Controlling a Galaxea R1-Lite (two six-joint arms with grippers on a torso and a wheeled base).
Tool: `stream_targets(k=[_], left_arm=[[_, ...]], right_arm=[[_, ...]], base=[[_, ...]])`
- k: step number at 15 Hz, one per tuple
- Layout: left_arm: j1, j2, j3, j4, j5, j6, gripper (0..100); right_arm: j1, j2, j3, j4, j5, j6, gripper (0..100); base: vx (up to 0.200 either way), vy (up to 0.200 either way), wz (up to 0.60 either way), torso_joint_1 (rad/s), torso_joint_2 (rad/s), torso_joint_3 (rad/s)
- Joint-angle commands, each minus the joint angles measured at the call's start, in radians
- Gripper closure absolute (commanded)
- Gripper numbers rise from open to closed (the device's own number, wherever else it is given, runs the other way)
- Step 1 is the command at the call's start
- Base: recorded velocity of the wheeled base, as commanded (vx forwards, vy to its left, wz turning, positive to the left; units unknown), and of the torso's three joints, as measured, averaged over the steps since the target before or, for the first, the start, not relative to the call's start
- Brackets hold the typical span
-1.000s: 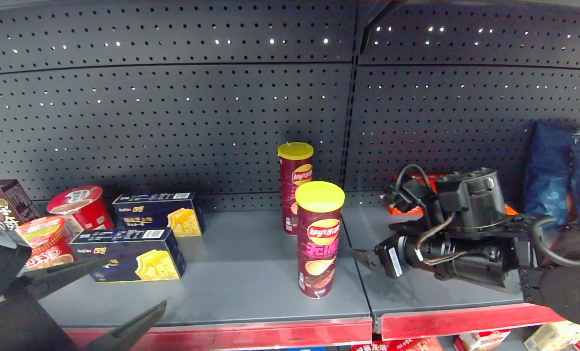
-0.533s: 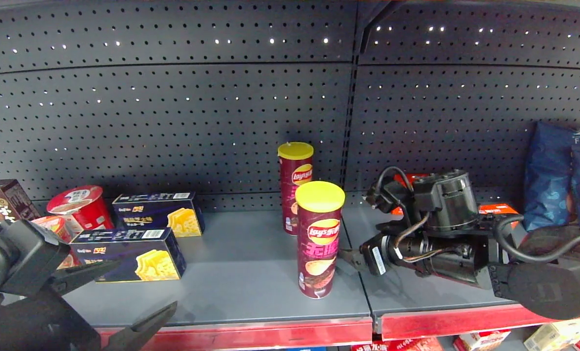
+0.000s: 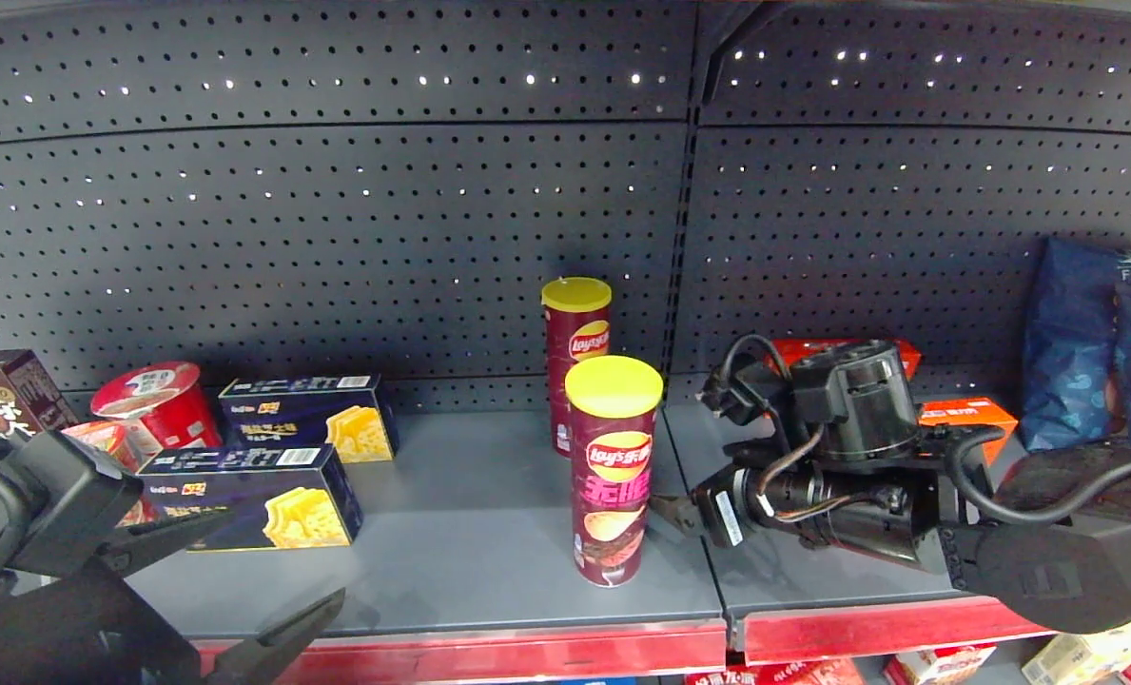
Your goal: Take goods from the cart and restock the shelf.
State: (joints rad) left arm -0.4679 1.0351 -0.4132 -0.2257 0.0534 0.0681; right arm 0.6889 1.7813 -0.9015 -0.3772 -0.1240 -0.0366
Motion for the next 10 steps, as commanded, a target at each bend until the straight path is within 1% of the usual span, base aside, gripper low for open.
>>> stream_targets(k=[1, 3, 10], left_arm=[[0.000, 0.000, 0.002, 0.000, 0.000, -0.001, 0], [0.000, 0.000, 0.002, -0.001, 0.000, 0.001, 0], [0.000, 0.000, 0.001, -0.001, 0.000, 0.001, 0]], right_arm=[[-0.003, -0.022, 0.027, 0.000, 0.000, 0.000, 0], [0.001, -0.023, 0.036, -0.002, 0.000, 0.000, 0], [0.012, -0.002, 0.006, -0.014, 0.001, 0.000, 0]], base=[[0.000, 0.000, 0.00, 0.000, 0.00, 0.000], [0.000, 0.000, 0.00, 0.000, 0.00, 0.000], [0.000, 0.000, 0.00, 0.000, 0.00, 0.000]])
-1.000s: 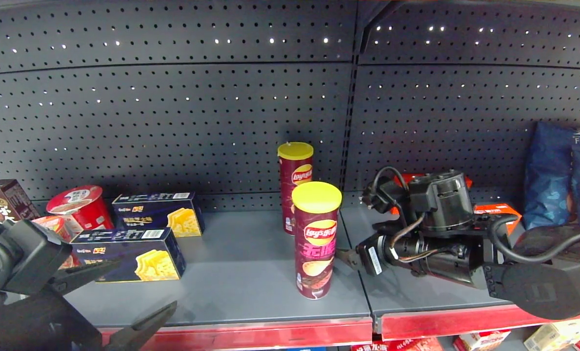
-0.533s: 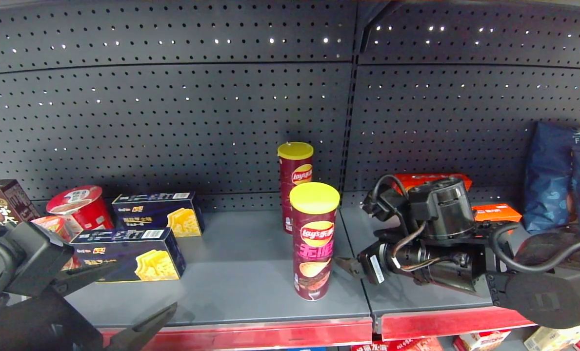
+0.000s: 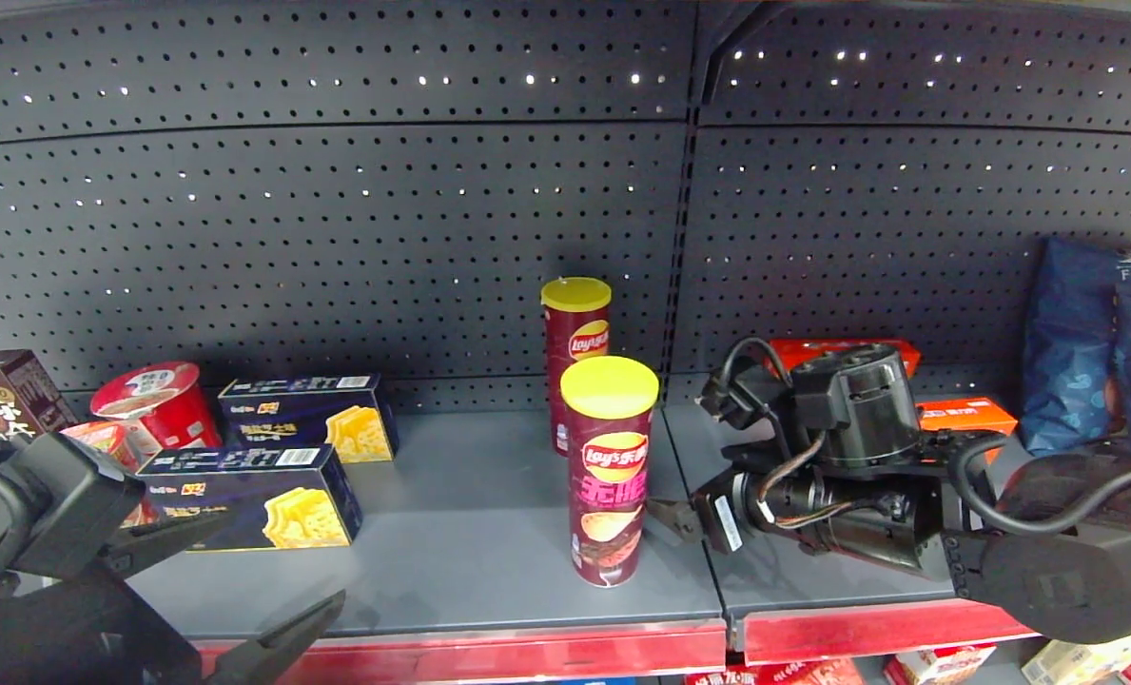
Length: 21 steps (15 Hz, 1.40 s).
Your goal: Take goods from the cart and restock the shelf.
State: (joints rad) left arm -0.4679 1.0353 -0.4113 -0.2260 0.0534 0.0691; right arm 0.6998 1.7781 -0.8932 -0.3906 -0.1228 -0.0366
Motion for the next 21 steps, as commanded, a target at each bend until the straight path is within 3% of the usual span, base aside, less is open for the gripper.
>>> stream_targets(k=[1, 21], left_arm=[[0.000, 0.002, 0.000, -0.001, 0.000, 0.000, 0], [0.005, 0.003, 0.012, -0.001, -0.001, 0.000, 0]], right_arm=[[0.001, 0.001, -0.003, -0.001, 0.000, 0.000, 0], [0.012, 0.032, -0.013, -0.010, 0.000, 0.001, 0]], base=[[0.000, 0.000, 0.00, 0.000, 0.00, 0.000], [0.000, 0.000, 0.00, 0.000, 0.00, 0.000]])
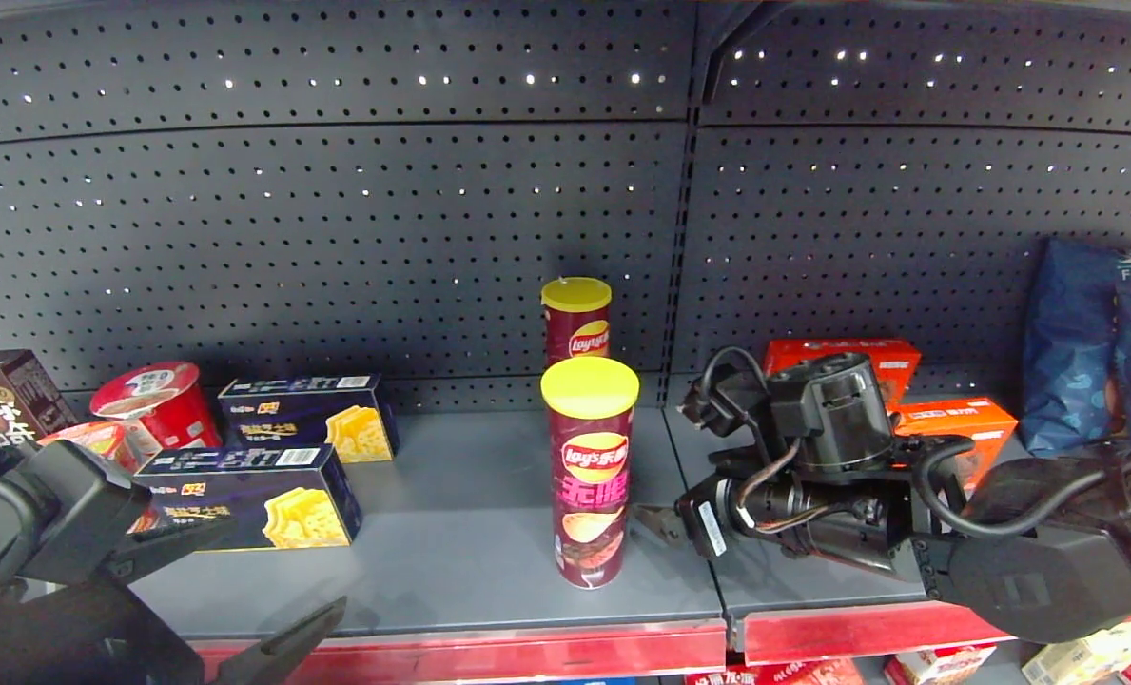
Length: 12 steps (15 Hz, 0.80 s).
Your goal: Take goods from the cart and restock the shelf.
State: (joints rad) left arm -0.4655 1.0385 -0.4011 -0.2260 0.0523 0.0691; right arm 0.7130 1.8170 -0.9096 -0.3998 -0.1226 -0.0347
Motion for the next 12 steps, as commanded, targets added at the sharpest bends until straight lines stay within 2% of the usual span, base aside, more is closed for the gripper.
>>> stream_targets(k=[1, 12], left_arm=[[0.007, 0.000, 0.004, -0.003, 0.000, 0.000, 0], [0.002, -0.002, 0.025, -0.003, 0.000, 0.000, 0]], right_arm=[[-0.007, -0.008, 0.008, -0.001, 0.000, -0.001, 0], [-0.004, 0.004, -0.006, -0.002, 0.008, -0.001, 0]], base=[[0.000, 0.000, 0.00, 0.000, 0.00, 0.000], [0.000, 0.000, 0.00, 0.000, 0.00, 0.000]])
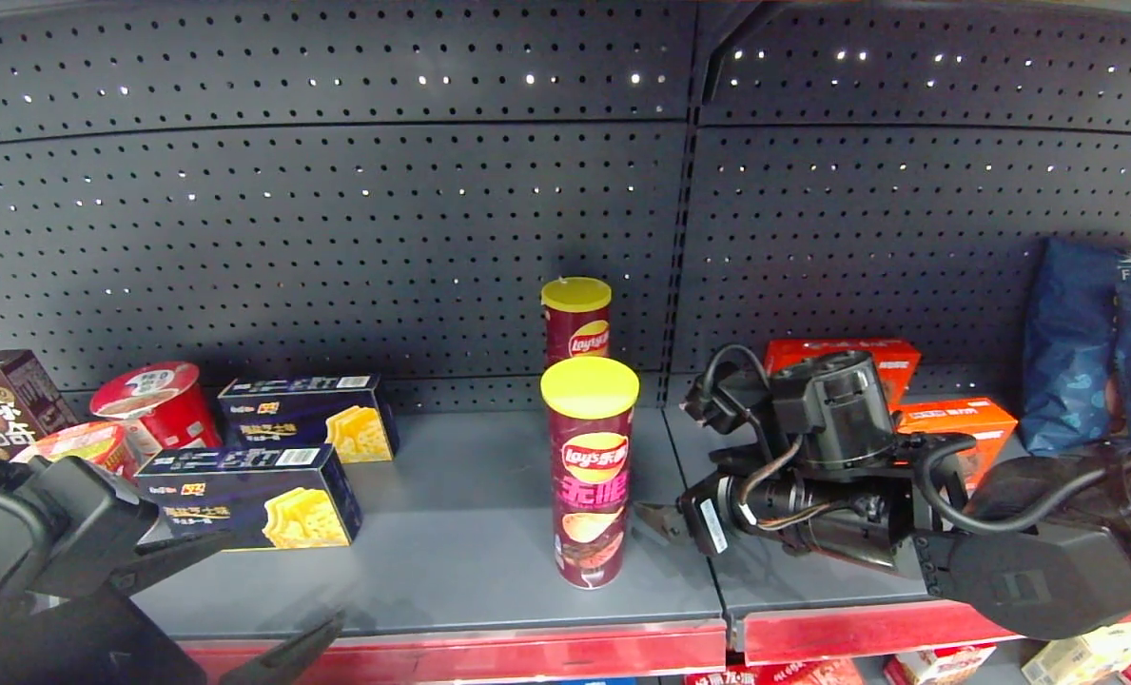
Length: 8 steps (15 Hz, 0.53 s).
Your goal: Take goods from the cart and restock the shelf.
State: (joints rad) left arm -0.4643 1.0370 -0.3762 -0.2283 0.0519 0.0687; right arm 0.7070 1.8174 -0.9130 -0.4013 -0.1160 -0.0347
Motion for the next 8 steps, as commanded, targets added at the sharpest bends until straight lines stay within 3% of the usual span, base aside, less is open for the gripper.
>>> stream_targets(k=[1, 8], left_arm=[[0.001, -0.002, 0.000, 0.001, 0.000, 0.000, 0], [0.001, -0.002, 0.014, -0.002, 0.000, 0.000, 0]], right_arm=[[0.002, 0.005, -0.003, -0.002, 0.001, -0.001, 0], [0.003, 0.008, -0.015, -0.007, 0.004, -0.001, 0]], base=[[0.000, 0.000, 0.00, 0.000, 0.00, 0.000], [0.000, 0.000, 0.00, 0.000, 0.00, 0.000]])
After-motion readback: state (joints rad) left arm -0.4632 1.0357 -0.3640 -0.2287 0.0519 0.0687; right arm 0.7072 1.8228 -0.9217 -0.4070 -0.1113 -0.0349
